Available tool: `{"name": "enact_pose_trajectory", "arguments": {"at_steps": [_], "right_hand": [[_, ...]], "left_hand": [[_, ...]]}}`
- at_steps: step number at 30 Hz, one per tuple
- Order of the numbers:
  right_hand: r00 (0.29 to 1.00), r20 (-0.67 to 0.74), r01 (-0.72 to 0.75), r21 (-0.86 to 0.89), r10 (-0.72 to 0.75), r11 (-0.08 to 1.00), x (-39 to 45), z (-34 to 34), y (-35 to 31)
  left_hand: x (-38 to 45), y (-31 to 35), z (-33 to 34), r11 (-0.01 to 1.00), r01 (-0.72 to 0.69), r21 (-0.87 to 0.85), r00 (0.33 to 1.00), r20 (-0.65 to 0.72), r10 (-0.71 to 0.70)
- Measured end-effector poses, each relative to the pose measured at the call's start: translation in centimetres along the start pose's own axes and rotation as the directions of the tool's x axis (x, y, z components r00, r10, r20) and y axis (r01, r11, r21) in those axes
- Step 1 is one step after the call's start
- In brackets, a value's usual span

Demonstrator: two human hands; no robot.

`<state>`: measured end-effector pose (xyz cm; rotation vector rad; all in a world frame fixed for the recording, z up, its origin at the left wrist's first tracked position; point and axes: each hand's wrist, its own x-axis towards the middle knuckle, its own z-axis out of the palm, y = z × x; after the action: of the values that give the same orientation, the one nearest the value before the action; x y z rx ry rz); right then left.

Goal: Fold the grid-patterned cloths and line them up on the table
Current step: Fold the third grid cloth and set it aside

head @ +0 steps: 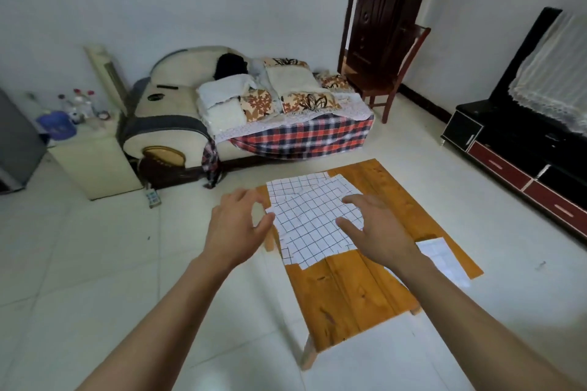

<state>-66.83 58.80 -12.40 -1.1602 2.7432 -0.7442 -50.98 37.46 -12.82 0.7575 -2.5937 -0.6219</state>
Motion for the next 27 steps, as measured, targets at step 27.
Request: {"name": "enact_pose_trajectory", "arguments": {"at_steps": [27], "right_hand": [[0.988, 0.023, -0.156, 0.043, 0.155, 0.987, 24.3, 16.0, -13.0]], "left_hand": [[24.1, -21.5, -4.0, 0.969, -0.244, 0.032, 0.945, 0.232, 0.231]]}}
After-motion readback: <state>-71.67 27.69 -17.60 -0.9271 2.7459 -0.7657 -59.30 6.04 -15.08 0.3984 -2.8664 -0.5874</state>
